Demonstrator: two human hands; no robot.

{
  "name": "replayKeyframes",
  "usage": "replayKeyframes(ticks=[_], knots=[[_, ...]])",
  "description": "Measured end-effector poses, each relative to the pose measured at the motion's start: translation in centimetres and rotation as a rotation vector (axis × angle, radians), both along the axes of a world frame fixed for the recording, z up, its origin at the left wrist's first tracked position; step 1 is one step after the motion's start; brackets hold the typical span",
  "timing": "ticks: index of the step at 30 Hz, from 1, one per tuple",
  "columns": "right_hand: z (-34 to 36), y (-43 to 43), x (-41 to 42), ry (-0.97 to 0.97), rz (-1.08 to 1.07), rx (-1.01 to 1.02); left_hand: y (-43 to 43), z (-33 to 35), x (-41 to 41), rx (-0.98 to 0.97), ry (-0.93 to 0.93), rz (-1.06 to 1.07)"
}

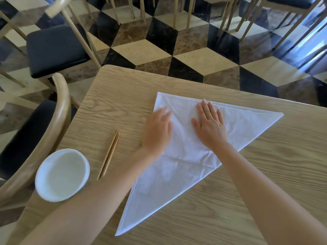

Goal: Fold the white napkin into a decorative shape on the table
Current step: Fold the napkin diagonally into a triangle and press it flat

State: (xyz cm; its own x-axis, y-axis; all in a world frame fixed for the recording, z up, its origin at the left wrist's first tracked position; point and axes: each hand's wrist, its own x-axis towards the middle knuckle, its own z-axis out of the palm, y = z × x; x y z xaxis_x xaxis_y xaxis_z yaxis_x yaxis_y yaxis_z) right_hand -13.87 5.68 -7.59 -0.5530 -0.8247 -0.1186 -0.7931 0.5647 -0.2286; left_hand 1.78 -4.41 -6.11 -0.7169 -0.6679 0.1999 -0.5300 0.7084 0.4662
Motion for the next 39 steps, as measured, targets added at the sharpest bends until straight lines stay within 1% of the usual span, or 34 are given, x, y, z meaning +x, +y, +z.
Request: replayKeyframes(ticks=[2,4,7,9,10,12,14,17,19,21,23,25,27,28,29,31,34,36,39], knots=[[0.1,-0.1,-0.1,0.005,-0.002,0.019,4.6,-1.2,3.4,-0.065,-0.111,-0.115],[0.6,-0.1,0.5,0.023,0.028,0.012,7.8,-2.2,6.3,-0.081,-0.219,-0.156],[1.3,1.3,4.4,0.034,0.215,-0.087,8.7,-2.9,7.4,-0.116,-0.336,-0.128],[0.6,3.3,7.3,0.045,0.361,-0.084,8.5,-2.6,7.0,-0.123,-0.403,-0.111],[0.1,4.3,7.8,0.055,0.39,-0.059,8.6,-2.5,6.9,-0.118,-0.427,-0.109],[-0.2,5.5,6.6,0.068,0.354,-0.011,8.6,-2.5,7.3,-0.107,-0.448,-0.094],[-0.2,6.3,3.6,0.087,0.25,0.002,8.4,-2.4,8.5,-0.117,-0.455,-0.068],[0.1,7.8,-0.5,0.066,0.119,0.06,8.2,-2.2,11.4,-0.119,-0.451,-0.047],[0.4,8.5,-2.2,0.074,0.092,0.137,8.6,-2.1,14.2,-0.114,-0.46,-0.042],[0.9,8.7,-2.2,0.08,0.096,0.166,9.7,-1.6,16.1,-0.129,-0.463,-0.045],[1.3,8.5,0.5,0.114,0.179,0.108,11.7,-1.3,16.4,-0.129,-0.428,-0.09],[1.3,8.8,5.3,0.135,0.369,0.038,13.6,-1.4,15.4,-0.142,-0.417,-0.181],[0.5,10.2,9.3,0.112,0.515,0.046,14.7,-1.7,14.9,-0.14,-0.43,-0.233],[0.3,11.1,10.2,0.081,0.536,0.079,14.7,-1.9,15.0,-0.137,-0.438,-0.232],[0.2,11.9,10.1,0.06,0.526,0.102,14.6,-2.0,15.3,-0.14,-0.443,-0.221],[0.2,13.1,8.5,0.076,0.449,0.091,14.4,-1.9,16.3,-0.143,-0.454,-0.197],[0.6,14.0,5.9,0.08,0.363,0.137,14.6,-1.7,17.9,-0.102,-0.46,-0.148],[0.5,14.6,4.3,0.077,0.293,0.115,14.9,-1.6,19.1,-0.1,-0.468,-0.112],[1.1,14.7,3.3,0.05,0.155,0.148,15.2,-1.2,20.0,-0.163,-0.467,-0.092]])
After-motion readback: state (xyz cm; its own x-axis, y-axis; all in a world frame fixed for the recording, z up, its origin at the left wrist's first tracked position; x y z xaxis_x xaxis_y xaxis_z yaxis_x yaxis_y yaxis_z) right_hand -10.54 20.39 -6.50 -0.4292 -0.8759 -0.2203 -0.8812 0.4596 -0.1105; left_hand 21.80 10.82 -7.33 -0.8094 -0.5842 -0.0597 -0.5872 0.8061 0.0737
